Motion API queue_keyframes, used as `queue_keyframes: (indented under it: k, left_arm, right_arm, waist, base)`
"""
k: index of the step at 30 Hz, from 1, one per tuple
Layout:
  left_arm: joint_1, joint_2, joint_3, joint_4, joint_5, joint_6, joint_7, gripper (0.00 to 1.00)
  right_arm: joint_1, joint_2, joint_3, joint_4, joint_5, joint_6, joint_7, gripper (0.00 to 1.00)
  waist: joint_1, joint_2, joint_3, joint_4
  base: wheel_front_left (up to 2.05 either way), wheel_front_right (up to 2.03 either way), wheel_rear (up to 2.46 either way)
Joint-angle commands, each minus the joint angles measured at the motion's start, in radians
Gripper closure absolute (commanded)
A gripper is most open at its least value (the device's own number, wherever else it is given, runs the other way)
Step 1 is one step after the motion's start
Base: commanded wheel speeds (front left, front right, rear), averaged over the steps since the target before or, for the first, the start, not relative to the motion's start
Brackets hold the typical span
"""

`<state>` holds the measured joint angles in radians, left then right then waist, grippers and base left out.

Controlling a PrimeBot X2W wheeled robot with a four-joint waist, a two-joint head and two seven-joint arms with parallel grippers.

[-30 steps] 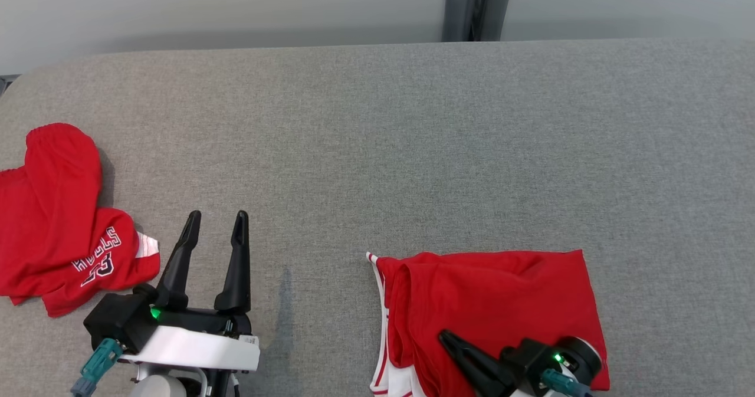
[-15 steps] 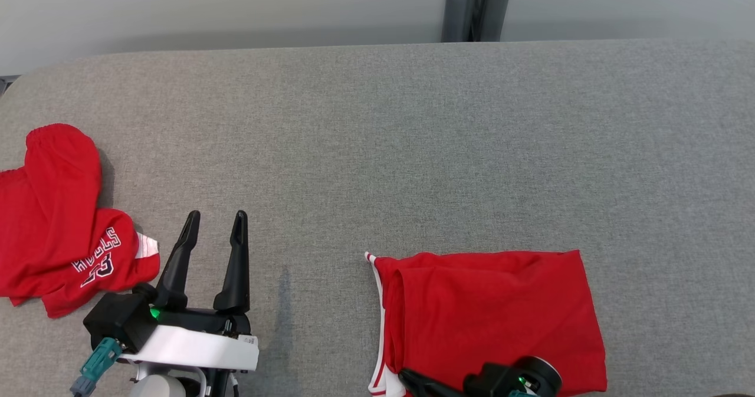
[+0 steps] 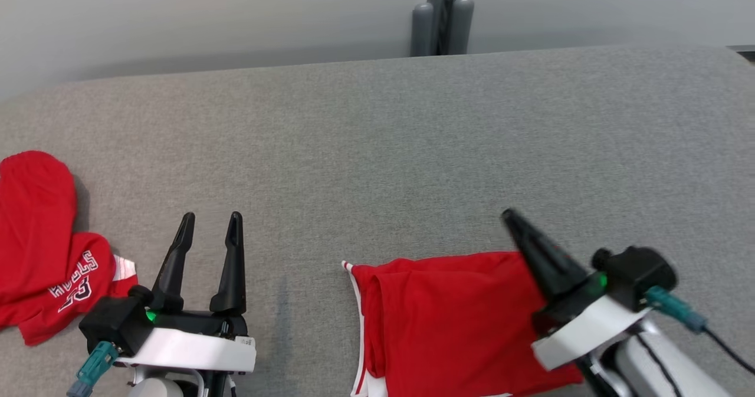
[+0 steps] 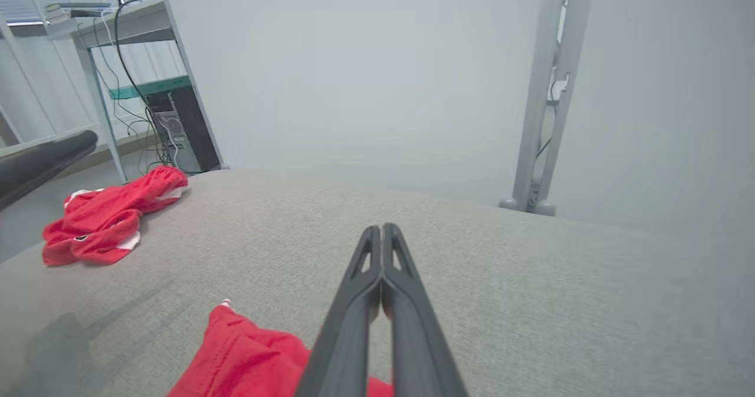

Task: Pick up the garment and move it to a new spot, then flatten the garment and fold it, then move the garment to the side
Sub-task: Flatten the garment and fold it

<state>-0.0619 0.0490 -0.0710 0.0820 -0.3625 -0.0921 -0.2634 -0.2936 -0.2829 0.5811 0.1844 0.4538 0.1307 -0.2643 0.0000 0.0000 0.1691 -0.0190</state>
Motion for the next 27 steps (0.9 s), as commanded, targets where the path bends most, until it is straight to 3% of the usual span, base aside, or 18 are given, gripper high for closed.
queue_keyframes:
  k: [1,6,12,21,22,23,24,27]
  left_arm:
    - [0.01,0.003,0.001,-0.002,-0.005,0.004,-0.001,0.0]
    - [0.016,0.003,-0.006,-0.012,-0.01,0.014,-0.001,0.0]
    - [0.03,0.003,-0.019,-0.018,-0.006,0.015,-0.001,0.0]
    - [0.059,0.004,-0.044,-0.042,0.033,0.017,-0.001,0.0]
    - [0.063,0.004,-0.045,-0.043,0.03,0.022,-0.001,0.0]
    - [0.062,0.003,-0.046,-0.047,0.029,0.024,-0.001,0.0]
    - [0.064,0.003,-0.046,-0.051,0.029,0.024,-0.001,0.0]
    - [0.075,0.004,-0.051,-0.054,0.032,0.03,-0.001,0.0]
  right_arm:
    - [0.019,-0.009,-0.04,-0.015,-0.033,0.0,0.0,1.0]
    - [0.051,-0.001,-0.229,-0.077,-0.158,0.0,0.0,1.0]
    - [0.116,0.065,-0.404,-0.157,-0.253,0.0,0.0,1.0]
    - [0.214,0.156,-0.532,-0.171,-0.307,0.0,0.0,1.0]
    - [0.22,0.163,-0.542,-0.17,-0.309,0.0,0.0,0.86]
    - [0.228,0.17,-0.548,-0.158,-0.301,0.0,0.0,0.26]
    - [0.237,0.175,-0.551,-0.142,-0.295,0.0,0.0,0.0]
    - [0.231,0.177,-0.548,-0.123,-0.287,0.0,0.0,0.0]
  waist:
    - [0.0,0.0,-0.014,-0.015]
    - [0.0,0.0,-0.028,-0.041]
    - [0.0,0.0,-0.033,-0.062]
    - [0.0,0.0,-0.034,-0.072]
    - [0.0,0.0,-0.033,-0.072]
    - [0.0,0.0,-0.033,-0.072]
    - [0.0,0.0,-0.033,-0.072]
    - [0.0,0.0,-0.031,-0.071]
  base:
    - [0.0,0.0,0.0]
    - [0.0,0.0,0.0]
    - [0.0,0.0,0.0]
    - [0.0,0.0,0.0]
    - [0.0,0.0,0.0]
    - [0.0,0.0,0.0]
    - [0.0,0.0,0.0]
    - [0.0,0.0,0.0]
